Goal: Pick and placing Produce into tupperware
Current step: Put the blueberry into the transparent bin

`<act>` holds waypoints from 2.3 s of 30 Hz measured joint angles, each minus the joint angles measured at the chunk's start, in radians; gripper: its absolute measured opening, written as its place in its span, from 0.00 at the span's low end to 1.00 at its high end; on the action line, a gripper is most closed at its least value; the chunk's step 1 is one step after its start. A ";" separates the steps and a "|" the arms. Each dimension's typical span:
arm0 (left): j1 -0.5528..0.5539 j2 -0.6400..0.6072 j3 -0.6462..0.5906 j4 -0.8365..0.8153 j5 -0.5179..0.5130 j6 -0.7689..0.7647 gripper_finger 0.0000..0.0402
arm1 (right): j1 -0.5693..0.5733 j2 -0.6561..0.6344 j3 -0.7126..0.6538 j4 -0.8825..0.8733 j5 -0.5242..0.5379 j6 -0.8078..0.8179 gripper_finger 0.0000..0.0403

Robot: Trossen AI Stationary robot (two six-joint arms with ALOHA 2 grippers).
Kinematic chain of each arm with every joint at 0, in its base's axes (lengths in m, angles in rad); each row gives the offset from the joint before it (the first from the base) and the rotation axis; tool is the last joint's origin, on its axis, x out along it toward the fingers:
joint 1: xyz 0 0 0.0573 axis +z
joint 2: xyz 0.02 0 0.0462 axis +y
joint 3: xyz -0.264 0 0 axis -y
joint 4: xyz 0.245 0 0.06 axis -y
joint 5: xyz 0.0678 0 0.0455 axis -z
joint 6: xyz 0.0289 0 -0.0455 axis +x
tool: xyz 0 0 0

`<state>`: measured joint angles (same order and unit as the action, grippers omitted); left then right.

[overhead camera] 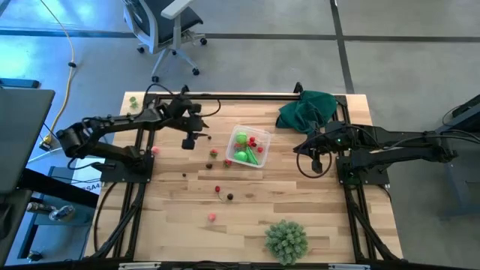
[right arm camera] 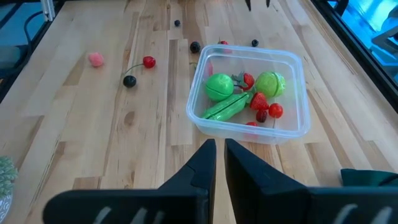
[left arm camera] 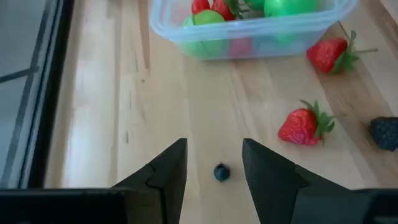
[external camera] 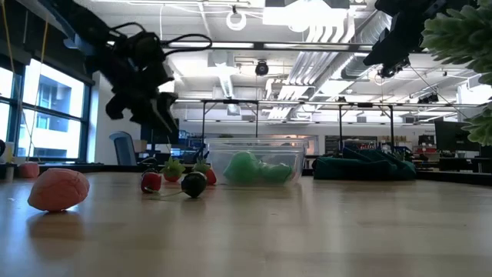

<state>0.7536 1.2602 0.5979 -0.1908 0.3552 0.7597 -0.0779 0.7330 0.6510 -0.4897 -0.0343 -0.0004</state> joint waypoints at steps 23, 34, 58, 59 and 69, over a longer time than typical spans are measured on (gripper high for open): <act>0.000 0.082 -0.122 0.254 -0.054 0.019 0.36 | 0.000 0.000 0.000 0.000 0.000 0.000 0.06; 0.000 0.198 -0.122 0.281 -0.074 -0.011 0.36 | 0.000 0.000 0.000 0.000 0.000 0.000 0.06; 0.000 0.257 -0.120 0.328 -0.071 -0.198 0.36 | 0.000 0.000 0.000 0.000 0.000 0.000 0.06; 0.000 0.257 -0.120 0.328 -0.071 -0.205 0.36 | 0.000 0.000 0.000 0.000 0.000 0.000 0.06; -0.001 0.274 -0.120 0.331 -0.078 -0.248 0.36 | 0.000 0.000 0.000 0.000 0.000 0.000 0.06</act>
<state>0.7525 1.5339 0.4774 0.1403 0.2768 0.5120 -0.0780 0.7330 0.6510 -0.4896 -0.0342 -0.0003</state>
